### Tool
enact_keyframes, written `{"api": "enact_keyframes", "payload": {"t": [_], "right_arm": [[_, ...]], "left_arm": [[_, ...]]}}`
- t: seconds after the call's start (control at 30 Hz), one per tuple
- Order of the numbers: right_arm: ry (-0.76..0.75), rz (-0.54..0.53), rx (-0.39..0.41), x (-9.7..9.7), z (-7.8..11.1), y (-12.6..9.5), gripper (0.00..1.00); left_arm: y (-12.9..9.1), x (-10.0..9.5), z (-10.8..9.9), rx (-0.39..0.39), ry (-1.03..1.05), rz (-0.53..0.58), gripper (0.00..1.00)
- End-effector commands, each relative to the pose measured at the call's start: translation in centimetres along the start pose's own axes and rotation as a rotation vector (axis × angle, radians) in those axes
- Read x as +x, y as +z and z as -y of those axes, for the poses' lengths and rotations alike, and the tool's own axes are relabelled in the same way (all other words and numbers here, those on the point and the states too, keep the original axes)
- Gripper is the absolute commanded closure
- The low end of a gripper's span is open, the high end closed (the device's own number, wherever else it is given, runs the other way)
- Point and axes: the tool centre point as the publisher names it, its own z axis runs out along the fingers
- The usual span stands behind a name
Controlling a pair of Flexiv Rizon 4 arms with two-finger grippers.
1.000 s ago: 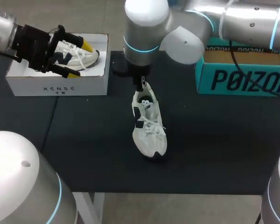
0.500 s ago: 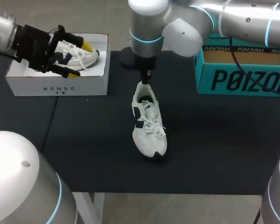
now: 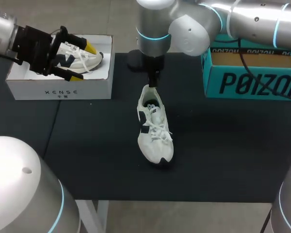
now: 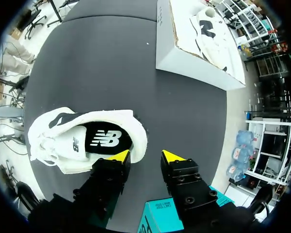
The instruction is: Take the shoe out of the shoebox, open the shoe tongue, remove and reinsert the insole, then place the shoe into the shoebox
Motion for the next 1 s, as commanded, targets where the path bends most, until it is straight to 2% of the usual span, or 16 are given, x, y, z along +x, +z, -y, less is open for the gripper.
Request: {"api": "enact_keyframes", "payload": {"t": [0.03, 0.37, 0.7, 0.77, 0.8, 0.83, 1.0], "right_arm": [[-0.006, -0.015, -0.001, -0.5, -1.0, 0.9, 0.58], [-0.02, -0.054, 0.016, 0.1, -1.2, 3.0, 0.56], [-0.033, -0.099, 0.046, 0.2, -1.1, 6.3, 0.52], [-0.028, -0.102, 0.049, 0.1, -1.1, 6.6, 0.56], [-0.017, -0.101, 0.057, 0.0, -1.1, 6.7, 0.69], [-0.01, -0.099, 0.058, -0.1, -0.9, 6.7, 1.0], [0.019, -0.09, 0.058, 0.5, 0.0, 4.6, 1.0]], "left_arm": [[0.1, 0.0, 0.0, -0.001, 0.001, -0.002, 0.0], [0.1, 0.0, 0.0, -0.001, 0.001, -0.002, 0.0], [0.1, 0.0, 0.0, -0.001, 0.001, -0.002, 0.0], [0.1, 0.0, 0.0, -0.001, 0.001, -0.002, 0.0], [0.1, 0.0, 0.0, -0.001, 0.001, -0.002, 0.0], [0.1, 0.0, 0.0, -0.001, 0.001, -0.002, 0.0], [0.1, 0.0, 0.0, -0.001, 0.001, -0.002, 0.0]]}}
